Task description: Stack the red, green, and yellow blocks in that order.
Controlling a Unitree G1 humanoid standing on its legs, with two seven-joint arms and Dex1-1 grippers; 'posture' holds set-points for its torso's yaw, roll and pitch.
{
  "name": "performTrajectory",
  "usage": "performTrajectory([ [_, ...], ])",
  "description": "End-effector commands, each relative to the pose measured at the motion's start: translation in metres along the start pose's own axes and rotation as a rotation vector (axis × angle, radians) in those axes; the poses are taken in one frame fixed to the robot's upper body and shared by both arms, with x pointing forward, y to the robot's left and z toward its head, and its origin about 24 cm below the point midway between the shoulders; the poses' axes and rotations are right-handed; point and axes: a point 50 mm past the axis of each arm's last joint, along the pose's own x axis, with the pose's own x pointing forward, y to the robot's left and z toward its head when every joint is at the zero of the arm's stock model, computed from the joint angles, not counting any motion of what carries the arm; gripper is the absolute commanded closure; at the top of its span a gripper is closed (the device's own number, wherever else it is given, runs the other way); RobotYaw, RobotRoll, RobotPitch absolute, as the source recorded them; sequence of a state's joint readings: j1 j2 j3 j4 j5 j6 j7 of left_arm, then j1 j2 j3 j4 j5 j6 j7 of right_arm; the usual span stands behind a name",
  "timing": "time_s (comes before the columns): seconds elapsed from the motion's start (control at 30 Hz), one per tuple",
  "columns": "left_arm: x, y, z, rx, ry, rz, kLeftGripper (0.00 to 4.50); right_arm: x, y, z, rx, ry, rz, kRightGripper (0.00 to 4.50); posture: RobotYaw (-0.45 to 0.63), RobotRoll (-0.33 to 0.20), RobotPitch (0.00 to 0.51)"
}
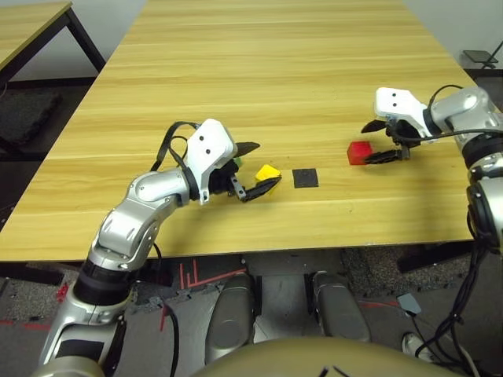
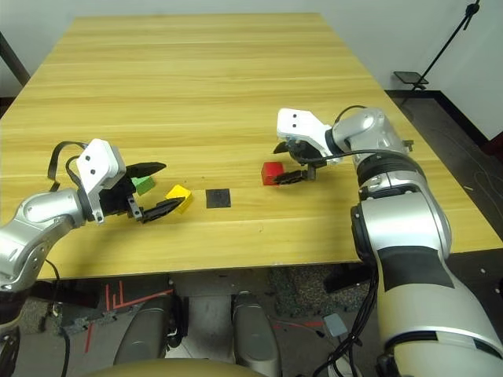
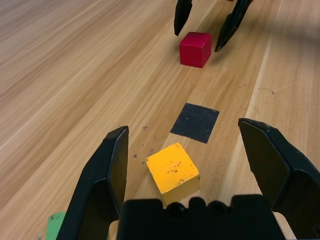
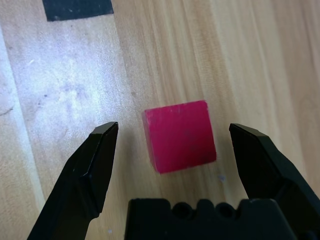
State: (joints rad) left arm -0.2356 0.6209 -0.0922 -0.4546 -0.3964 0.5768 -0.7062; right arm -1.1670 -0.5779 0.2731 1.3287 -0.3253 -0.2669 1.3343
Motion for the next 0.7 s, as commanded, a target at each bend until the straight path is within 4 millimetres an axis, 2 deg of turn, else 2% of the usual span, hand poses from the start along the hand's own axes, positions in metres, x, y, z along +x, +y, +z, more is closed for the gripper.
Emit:
performTrajectory([
  [0.03, -0.004, -0.001, 0.002, -0.003, 0.007, 0.026, 0.00, 0.005, 0.000, -0.003, 0.001, 0.050, -0.016, 0.78, 0.47, -0.185, 0.104],
  [0.13, -0.005, -0.002, 0.003, -0.005, 0.010, 0.039, 0.00, 0.010, 0.000, -0.001, 0.007, 0.066, -0.022, 1.86, 0.49, -0.181, 0.101],
  [0.2, -0.006, -0.002, 0.004, -0.005, 0.012, 0.047, 0.00, 0.012, -0.001, 0.005, 0.002, 0.057, -0.012, 2.40, 0.50, -0.182, 0.100],
  [0.3, -0.008, -0.002, 0.005, -0.002, 0.013, 0.057, 0.00, 0.014, -0.004, 0.025, 0.041, -0.050, 0.021, 2.40, 0.50, -0.188, 0.096],
  [0.47, -0.004, -0.006, 0.006, -0.013, 0.024, 0.042, 0.00, 0.027, -0.001, 0.068, -0.014, -0.140, 0.176, 2.40, 0.47, -0.205, 0.090],
  [0.57, 0.002, -0.007, 0.007, -0.030, 0.032, 0.031, 0.00, 0.039, 0.006, 0.084, -0.035, -0.134, 0.248, 2.40, 0.46, -0.213, 0.086],
  [0.7, 0.009, -0.007, 0.006, -0.056, 0.046, 0.030, 0.00, 0.051, 0.020, 0.096, -0.074, -0.065, 0.311, 2.40, 0.45, -0.222, 0.087],
])
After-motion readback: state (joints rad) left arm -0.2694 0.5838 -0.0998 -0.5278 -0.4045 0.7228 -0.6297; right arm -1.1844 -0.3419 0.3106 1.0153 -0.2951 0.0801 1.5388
